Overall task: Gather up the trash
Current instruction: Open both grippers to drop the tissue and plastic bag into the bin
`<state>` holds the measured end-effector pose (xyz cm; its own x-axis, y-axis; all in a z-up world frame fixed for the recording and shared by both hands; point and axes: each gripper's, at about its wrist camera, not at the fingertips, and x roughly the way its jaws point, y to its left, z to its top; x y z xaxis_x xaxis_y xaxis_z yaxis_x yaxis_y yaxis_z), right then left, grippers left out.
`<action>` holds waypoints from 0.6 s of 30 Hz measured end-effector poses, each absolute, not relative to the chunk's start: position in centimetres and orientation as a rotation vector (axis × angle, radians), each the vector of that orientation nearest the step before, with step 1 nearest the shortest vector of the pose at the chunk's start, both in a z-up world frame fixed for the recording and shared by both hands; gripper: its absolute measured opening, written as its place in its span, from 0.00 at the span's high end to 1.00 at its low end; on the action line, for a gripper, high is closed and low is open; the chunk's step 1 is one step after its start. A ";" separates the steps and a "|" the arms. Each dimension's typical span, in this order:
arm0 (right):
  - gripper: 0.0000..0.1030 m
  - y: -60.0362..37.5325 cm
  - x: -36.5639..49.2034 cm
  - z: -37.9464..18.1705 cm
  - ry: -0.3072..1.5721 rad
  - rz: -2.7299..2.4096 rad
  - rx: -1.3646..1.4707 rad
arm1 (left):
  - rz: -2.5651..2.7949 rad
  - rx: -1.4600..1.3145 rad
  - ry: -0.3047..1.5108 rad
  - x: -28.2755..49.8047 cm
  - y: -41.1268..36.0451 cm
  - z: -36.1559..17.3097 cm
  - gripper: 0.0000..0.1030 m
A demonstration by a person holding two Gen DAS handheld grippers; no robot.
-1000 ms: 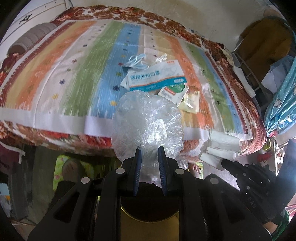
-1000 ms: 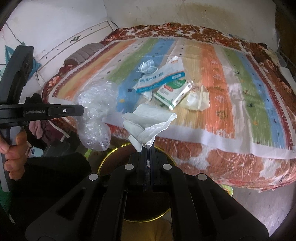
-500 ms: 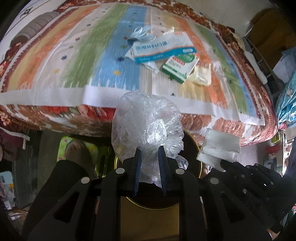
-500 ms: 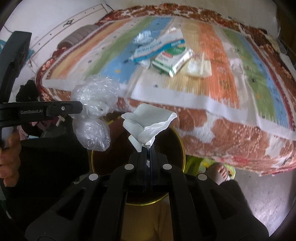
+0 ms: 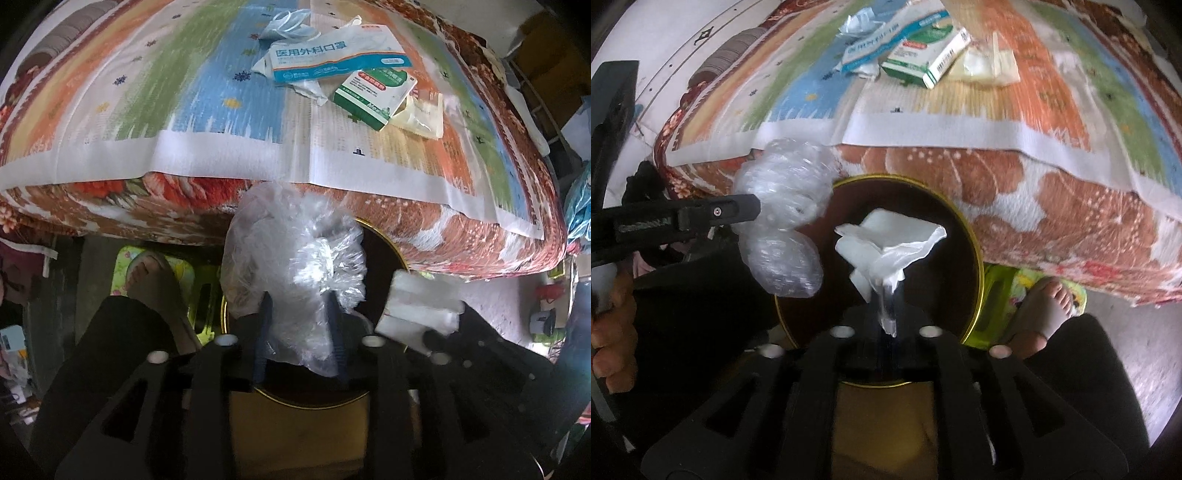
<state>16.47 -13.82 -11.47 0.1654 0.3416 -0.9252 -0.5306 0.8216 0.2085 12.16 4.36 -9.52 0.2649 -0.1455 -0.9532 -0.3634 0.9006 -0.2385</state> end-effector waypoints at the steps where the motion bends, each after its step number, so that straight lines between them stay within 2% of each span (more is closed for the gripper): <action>1: 0.77 -13.9 16.6 -11.5 1.264 0.624 -0.168 | 0.154 -0.465 1.301 12.2 4.4 -9.4 0.55; 8: 0.74 -14.1 17.4 -11.0 1.264 0.638 -0.107 | 0.160 -0.509 1.260 12.6 5.5 -8.5 0.49; 10: 0.66 -14.1 17.7 -10.5 1.250 0.641 -0.093 | 0.164 -0.513 1.244 12.8 6.0 -8.1 0.47; 14: 0.63 -14.0 18.3 -9.2 1.209 0.652 -0.072 | 0.183 -0.505 1.201 13.7 6.9 -7.1 0.43; 16: 0.58 -14.0 18.7 -8.4 1.180 0.657 -0.059 | 0.190 -0.502 1.174 14.2 7.6 -6.3 0.39; 18: 0.58 -14.1 18.9 -7.7 1.156 0.665 -0.044 | 0.193 -0.506 1.149 14.7 8.4 -5.7 0.37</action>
<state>18.94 -14.09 -7.71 0.2350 0.4624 -0.8549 -0.5063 0.8091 0.2984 14.66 8.40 -5.67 0.4073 -0.1088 -0.9068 -0.3989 0.8720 -0.2838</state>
